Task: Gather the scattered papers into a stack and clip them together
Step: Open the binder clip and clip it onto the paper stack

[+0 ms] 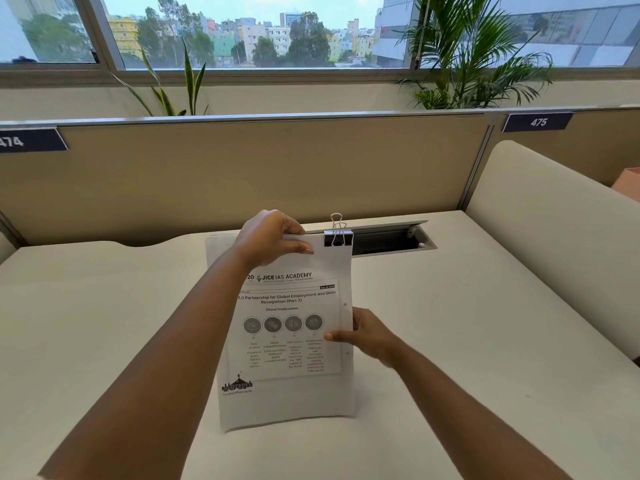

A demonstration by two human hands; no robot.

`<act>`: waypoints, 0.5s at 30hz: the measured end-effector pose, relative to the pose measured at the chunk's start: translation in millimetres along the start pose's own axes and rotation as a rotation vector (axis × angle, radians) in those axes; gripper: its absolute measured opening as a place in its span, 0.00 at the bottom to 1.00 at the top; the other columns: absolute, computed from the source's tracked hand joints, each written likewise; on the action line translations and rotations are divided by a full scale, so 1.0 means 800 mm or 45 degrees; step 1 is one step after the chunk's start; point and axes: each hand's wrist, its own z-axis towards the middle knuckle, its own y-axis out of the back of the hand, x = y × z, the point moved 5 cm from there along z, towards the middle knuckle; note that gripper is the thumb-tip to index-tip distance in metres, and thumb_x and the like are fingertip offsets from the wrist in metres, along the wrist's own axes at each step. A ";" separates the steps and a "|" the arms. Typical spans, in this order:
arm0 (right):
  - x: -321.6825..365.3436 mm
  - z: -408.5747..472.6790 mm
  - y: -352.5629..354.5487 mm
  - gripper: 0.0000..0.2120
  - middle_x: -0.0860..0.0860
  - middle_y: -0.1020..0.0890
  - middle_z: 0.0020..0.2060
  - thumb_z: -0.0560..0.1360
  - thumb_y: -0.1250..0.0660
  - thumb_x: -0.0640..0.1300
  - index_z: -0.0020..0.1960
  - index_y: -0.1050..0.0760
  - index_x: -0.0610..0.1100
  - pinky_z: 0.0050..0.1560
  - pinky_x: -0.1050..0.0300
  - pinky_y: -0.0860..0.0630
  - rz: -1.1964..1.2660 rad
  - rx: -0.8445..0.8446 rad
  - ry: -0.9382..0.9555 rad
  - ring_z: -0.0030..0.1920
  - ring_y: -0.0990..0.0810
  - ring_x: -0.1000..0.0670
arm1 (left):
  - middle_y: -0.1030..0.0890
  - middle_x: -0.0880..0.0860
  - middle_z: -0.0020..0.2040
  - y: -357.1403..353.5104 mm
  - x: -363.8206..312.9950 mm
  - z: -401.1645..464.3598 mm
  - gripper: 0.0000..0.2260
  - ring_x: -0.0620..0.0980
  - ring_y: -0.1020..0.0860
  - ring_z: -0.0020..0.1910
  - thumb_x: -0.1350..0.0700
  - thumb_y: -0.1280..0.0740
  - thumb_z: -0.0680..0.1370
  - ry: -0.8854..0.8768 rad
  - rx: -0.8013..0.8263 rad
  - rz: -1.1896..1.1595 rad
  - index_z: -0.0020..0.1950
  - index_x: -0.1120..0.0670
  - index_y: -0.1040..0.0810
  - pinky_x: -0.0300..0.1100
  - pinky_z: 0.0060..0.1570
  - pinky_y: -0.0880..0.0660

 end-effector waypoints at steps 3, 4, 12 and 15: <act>-0.004 -0.001 -0.007 0.13 0.43 0.18 0.54 0.73 0.31 0.39 0.57 0.23 0.39 0.50 0.57 0.19 0.135 -0.187 0.100 0.49 0.17 0.47 | 0.16 0.53 0.43 0.004 -0.005 0.001 0.13 0.52 0.22 0.43 0.47 0.26 0.68 0.004 -0.042 0.029 0.45 0.54 0.16 0.42 0.43 0.29; -0.002 -0.002 -0.006 0.12 0.43 0.17 0.53 0.73 0.32 0.39 0.56 0.23 0.38 0.49 0.58 0.19 0.157 -0.244 0.121 0.48 0.17 0.47 | 0.15 0.53 0.44 0.005 -0.005 0.001 0.13 0.52 0.21 0.44 0.47 0.27 0.68 0.004 -0.067 0.040 0.46 0.54 0.16 0.42 0.44 0.28; 0.031 -0.003 0.017 0.08 0.44 0.17 0.47 0.74 0.34 0.38 0.53 0.23 0.39 0.42 0.60 0.17 0.174 -0.375 0.261 0.42 0.17 0.51 | 0.44 0.50 0.77 0.020 0.035 -0.030 0.44 0.51 0.48 0.76 0.34 0.31 0.62 0.089 -0.677 -0.090 0.74 0.45 0.42 0.57 0.68 0.58; 0.041 -0.002 0.024 0.06 0.49 0.17 0.43 0.75 0.34 0.36 0.51 0.24 0.43 0.38 0.63 0.18 0.256 -0.359 0.273 0.37 0.16 0.57 | 0.44 0.54 0.77 -0.007 0.085 -0.059 0.51 0.53 0.42 0.75 0.35 0.28 0.61 0.499 -0.688 -0.583 0.76 0.49 0.51 0.62 0.70 0.47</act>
